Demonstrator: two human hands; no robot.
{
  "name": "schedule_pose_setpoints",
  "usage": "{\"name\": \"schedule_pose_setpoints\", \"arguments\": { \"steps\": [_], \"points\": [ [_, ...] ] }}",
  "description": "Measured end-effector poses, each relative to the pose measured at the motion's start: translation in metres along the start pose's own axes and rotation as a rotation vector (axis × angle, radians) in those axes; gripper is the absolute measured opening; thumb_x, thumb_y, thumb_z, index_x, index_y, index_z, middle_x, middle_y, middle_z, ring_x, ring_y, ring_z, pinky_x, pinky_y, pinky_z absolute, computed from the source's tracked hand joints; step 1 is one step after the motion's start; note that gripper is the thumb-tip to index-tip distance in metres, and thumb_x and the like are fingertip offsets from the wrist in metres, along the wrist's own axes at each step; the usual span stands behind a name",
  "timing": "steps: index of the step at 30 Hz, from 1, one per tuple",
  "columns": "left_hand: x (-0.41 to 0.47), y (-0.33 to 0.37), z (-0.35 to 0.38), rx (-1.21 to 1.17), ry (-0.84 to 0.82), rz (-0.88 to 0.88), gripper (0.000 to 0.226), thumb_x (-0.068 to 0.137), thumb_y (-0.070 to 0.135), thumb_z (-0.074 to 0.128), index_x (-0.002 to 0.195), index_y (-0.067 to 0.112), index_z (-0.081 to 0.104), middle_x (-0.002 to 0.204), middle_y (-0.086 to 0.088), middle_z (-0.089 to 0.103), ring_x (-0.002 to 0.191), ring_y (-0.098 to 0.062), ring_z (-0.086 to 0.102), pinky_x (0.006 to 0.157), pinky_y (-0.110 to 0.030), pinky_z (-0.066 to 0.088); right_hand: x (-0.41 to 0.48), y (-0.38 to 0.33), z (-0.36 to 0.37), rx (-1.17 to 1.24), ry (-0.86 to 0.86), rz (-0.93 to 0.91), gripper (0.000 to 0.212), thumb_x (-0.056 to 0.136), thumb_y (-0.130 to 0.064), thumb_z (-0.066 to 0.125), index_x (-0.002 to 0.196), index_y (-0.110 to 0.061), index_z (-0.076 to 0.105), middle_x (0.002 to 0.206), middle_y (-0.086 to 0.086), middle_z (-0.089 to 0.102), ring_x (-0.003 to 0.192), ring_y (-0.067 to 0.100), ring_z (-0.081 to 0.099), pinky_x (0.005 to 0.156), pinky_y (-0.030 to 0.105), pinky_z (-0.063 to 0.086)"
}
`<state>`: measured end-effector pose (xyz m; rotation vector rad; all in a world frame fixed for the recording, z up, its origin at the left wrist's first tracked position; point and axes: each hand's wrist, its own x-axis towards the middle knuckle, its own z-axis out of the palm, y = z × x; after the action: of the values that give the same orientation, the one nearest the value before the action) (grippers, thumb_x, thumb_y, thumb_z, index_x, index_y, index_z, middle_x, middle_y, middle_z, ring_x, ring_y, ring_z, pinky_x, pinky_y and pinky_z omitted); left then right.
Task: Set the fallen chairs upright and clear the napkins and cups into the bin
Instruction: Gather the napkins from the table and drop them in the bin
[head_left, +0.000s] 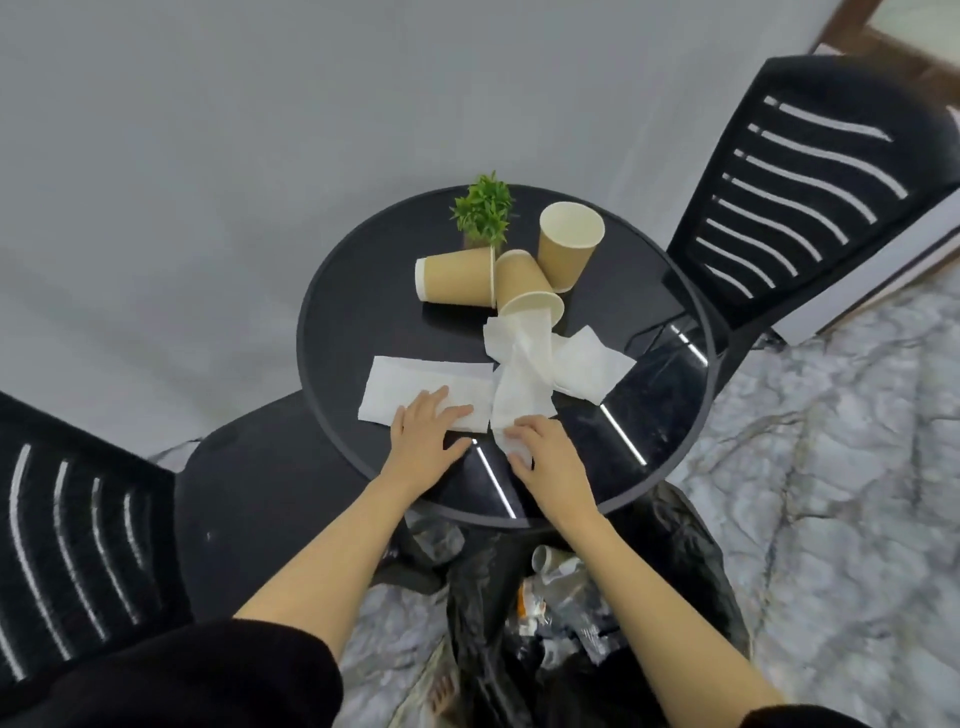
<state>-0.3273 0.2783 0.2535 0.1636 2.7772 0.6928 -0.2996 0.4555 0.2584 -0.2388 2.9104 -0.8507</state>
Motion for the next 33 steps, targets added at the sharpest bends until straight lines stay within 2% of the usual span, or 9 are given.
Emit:
{"name": "schedule_pose_setpoints", "arguments": {
  "steps": [3, 6, 9, 12, 19, 23, 25, 29, 33],
  "points": [
    [-0.004, 0.0, 0.007, -0.054, 0.115, 0.104, 0.033, 0.09, 0.026, 0.055, 0.122, 0.031, 0.057, 0.145, -0.001, 0.039, 0.137, -0.022, 0.029, 0.115, -0.038, 0.015, -0.006, -0.002, 0.005, 0.006, 0.069, 0.012, 0.016, 0.086, -0.007, 0.055, 0.1, -0.007, 0.064, 0.105, 0.005, 0.058, 0.101, 0.02, 0.051, 0.079, 0.031, 0.049],
    [-0.012, 0.003, 0.008, -0.047, 0.181, 0.156, 0.021, 0.088, 0.02, 0.056, 0.105, 0.025, 0.067, 0.12, 0.002, 0.057, 0.116, -0.02, 0.048, 0.1, -0.031, 0.032, -0.013, -0.005, 0.003, 0.048, 0.06, 0.06, 0.013, 0.089, -0.009, 0.052, 0.095, -0.007, 0.063, 0.1, 0.003, 0.055, 0.094, 0.014, 0.05, 0.073, 0.028, 0.048],
    [-0.024, 0.007, 0.009, -0.076, 0.217, 0.215, 0.016, 0.087, 0.016, 0.057, 0.098, 0.016, 0.069, 0.104, 0.0, 0.062, 0.097, -0.02, 0.056, 0.085, -0.026, 0.04, -0.027, -0.01, -0.004, 0.126, 0.067, 0.082, 0.012, 0.089, -0.009, 0.053, 0.094, -0.009, 0.063, 0.095, -0.004, 0.051, 0.087, 0.008, 0.049, 0.073, 0.026, 0.046],
    [-0.038, 0.013, 0.008, -0.126, 0.279, 0.278, 0.014, 0.086, 0.013, 0.059, 0.095, 0.016, 0.069, 0.098, 0.001, 0.063, 0.091, -0.012, 0.054, 0.08, -0.022, 0.037, -0.043, -0.013, -0.013, 0.174, 0.153, 0.066, 0.008, 0.087, -0.007, 0.056, 0.089, -0.01, 0.062, 0.09, -0.007, 0.05, 0.085, 0.003, 0.046, 0.071, 0.019, 0.042],
    [-0.032, 0.049, -0.016, -0.261, 0.357, 0.43, 0.027, 0.085, 0.025, 0.046, 0.097, 0.02, 0.069, 0.1, 0.001, 0.063, 0.098, -0.005, 0.049, 0.087, -0.015, 0.032, -0.05, -0.014, -0.05, 0.162, 0.371, -0.004, 0.008, 0.084, -0.003, 0.061, 0.09, -0.008, 0.063, 0.09, -0.003, 0.052, 0.085, -0.001, 0.041, 0.076, 0.007, 0.038],
    [-0.003, 0.07, -0.026, -0.258, 0.343, 0.463, 0.022, 0.085, 0.022, 0.053, 0.1, 0.018, 0.068, 0.106, -0.001, 0.063, 0.102, -0.011, 0.053, 0.092, -0.012, 0.03, -0.025, -0.006, -0.065, 0.119, 0.445, -0.023, 0.01, 0.082, -0.002, 0.063, 0.091, -0.005, 0.064, 0.092, 0.007, 0.057, 0.087, 0.003, 0.044, 0.078, 0.01, 0.039],
    [0.014, 0.076, -0.026, -0.247, 0.329, 0.457, 0.02, 0.086, 0.017, 0.058, 0.103, 0.017, 0.068, 0.11, -0.002, 0.063, 0.104, -0.015, 0.054, 0.093, -0.012, 0.03, -0.008, 0.001, -0.071, 0.105, 0.45, -0.023, 0.011, 0.082, -0.002, 0.063, 0.092, -0.005, 0.064, 0.094, 0.008, 0.058, 0.09, 0.005, 0.046, 0.074, 0.011, 0.04],
    [0.045, 0.081, -0.015, -0.202, 0.268, 0.431, 0.026, 0.087, 0.015, 0.059, 0.113, 0.015, 0.064, 0.12, -0.003, 0.06, 0.113, -0.019, 0.053, 0.095, -0.022, 0.036, 0.024, 0.021, -0.073, 0.095, 0.418, 0.001, 0.011, 0.085, -0.006, 0.059, 0.095, -0.006, 0.063, 0.098, 0.007, 0.057, 0.09, 0.003, 0.044, 0.073, 0.007, 0.037],
    [0.07, 0.074, 0.006, -0.195, 0.206, 0.365, 0.033, 0.088, 0.018, 0.059, 0.121, 0.019, 0.058, 0.132, 0.0, 0.053, 0.122, -0.016, 0.045, 0.098, -0.028, 0.042, 0.048, 0.048, -0.06, 0.088, 0.334, 0.084, 0.017, 0.087, -0.012, 0.057, 0.104, -0.009, 0.061, 0.106, 0.004, 0.056, 0.091, 0.006, 0.047, 0.079, 0.019, 0.043]
  ]
}}
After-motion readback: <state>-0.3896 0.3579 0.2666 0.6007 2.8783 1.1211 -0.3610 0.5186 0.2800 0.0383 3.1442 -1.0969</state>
